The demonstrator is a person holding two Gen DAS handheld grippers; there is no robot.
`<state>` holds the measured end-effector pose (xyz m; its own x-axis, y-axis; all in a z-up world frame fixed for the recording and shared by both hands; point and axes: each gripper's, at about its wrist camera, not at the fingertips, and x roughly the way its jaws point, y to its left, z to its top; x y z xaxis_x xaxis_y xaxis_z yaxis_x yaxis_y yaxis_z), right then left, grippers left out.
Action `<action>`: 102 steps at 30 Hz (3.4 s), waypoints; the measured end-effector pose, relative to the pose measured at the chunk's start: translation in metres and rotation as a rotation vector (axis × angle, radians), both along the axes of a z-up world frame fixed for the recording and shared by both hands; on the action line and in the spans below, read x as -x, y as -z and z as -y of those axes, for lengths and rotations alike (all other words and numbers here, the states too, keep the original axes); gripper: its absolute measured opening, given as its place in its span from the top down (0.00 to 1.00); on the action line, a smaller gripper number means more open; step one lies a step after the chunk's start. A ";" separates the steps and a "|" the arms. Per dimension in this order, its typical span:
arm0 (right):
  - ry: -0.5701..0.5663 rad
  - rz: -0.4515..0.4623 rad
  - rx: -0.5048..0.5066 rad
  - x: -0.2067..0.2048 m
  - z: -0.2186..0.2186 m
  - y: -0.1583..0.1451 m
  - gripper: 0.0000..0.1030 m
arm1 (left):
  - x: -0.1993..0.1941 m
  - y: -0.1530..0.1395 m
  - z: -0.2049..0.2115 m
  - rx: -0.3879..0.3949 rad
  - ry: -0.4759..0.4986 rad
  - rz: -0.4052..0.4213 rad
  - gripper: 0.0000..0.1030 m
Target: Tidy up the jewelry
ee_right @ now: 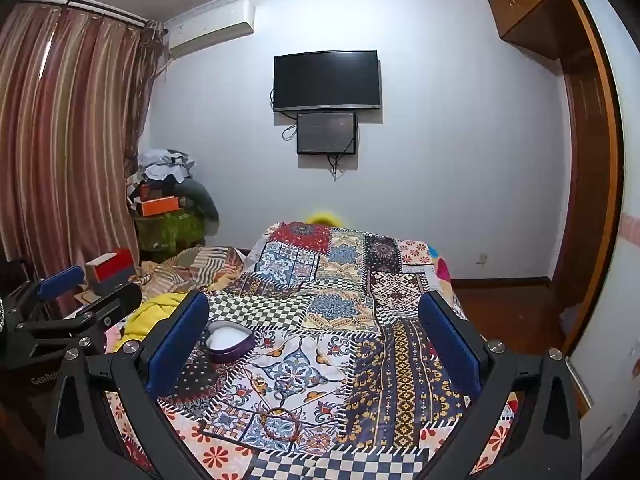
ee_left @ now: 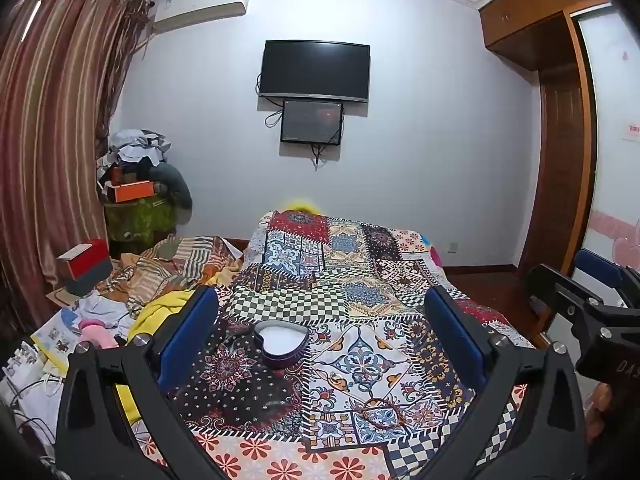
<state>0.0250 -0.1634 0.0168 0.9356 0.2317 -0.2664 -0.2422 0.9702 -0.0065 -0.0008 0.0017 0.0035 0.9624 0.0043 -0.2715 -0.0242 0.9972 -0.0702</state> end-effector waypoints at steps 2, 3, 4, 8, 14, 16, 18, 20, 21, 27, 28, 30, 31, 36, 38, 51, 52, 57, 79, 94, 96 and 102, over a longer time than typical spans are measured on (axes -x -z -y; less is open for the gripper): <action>0.000 0.000 -0.001 0.000 0.000 0.000 0.00 | 0.002 0.001 -0.001 0.000 -0.001 0.003 0.00; 0.000 0.001 -0.002 0.000 0.000 0.000 0.00 | 0.002 0.001 -0.002 0.002 -0.001 0.003 0.00; 0.000 0.000 -0.001 -0.001 0.000 0.000 0.00 | -0.001 0.001 0.001 -0.001 -0.001 0.000 0.00; 0.000 0.000 -0.002 -0.001 0.000 0.000 0.00 | -0.001 0.004 0.000 0.004 -0.001 0.000 0.00; 0.000 -0.001 -0.003 -0.001 0.001 0.001 0.00 | -0.003 0.004 0.000 0.004 0.001 0.000 0.00; 0.000 -0.002 -0.004 -0.001 0.001 0.001 0.00 | -0.002 0.003 0.000 0.006 -0.001 0.000 0.00; 0.001 -0.002 -0.004 -0.002 0.001 0.001 0.00 | -0.002 0.003 0.000 0.005 0.001 0.000 0.00; -0.001 -0.004 -0.005 -0.002 0.001 0.001 0.00 | -0.002 0.003 0.000 0.004 0.000 0.000 0.00; -0.002 -0.004 -0.005 -0.002 0.001 0.001 0.00 | -0.003 0.004 0.000 0.004 -0.001 0.000 0.00; -0.003 -0.006 -0.005 -0.003 0.002 0.003 0.00 | -0.002 0.003 0.000 0.003 0.001 0.001 0.00; -0.003 -0.006 -0.005 -0.003 0.003 0.003 0.00 | -0.002 0.003 0.000 0.002 0.000 0.001 0.00; -0.003 -0.006 -0.005 -0.003 -0.001 0.004 0.00 | -0.002 0.003 0.000 0.004 0.001 0.002 0.00; -0.002 -0.006 -0.005 -0.003 0.000 0.004 0.00 | -0.002 0.003 0.000 0.005 0.002 0.002 0.00; -0.003 -0.007 -0.006 -0.003 0.000 0.004 0.00 | -0.002 0.003 0.000 0.004 0.000 0.001 0.00; -0.002 -0.007 -0.006 -0.003 0.000 0.003 0.00 | -0.002 0.004 0.000 0.004 -0.001 0.002 0.00; -0.003 -0.009 -0.008 -0.003 -0.001 0.004 0.00 | -0.001 0.002 0.000 0.005 -0.001 0.002 0.00; -0.003 -0.009 -0.008 -0.003 -0.001 0.004 0.00 | -0.001 0.002 0.001 0.004 -0.001 0.002 0.00; -0.003 -0.009 -0.009 -0.003 -0.001 0.004 0.00 | -0.001 0.003 0.001 0.005 0.000 0.003 0.00; 0.004 -0.037 -0.007 -0.011 0.002 0.008 0.00 | -0.004 0.006 0.002 0.004 -0.003 -0.016 0.00; 0.058 -0.187 0.055 -0.053 0.012 0.047 0.00 | -0.058 0.040 -0.005 0.024 -0.011 -0.187 0.00; 0.066 -0.223 0.071 -0.061 0.014 0.058 0.00 | -0.068 0.050 -0.005 0.025 -0.010 -0.224 0.00; 0.061 -0.342 0.119 -0.082 0.019 0.091 0.00 | -0.099 0.090 -0.008 0.009 -0.018 -0.359 0.00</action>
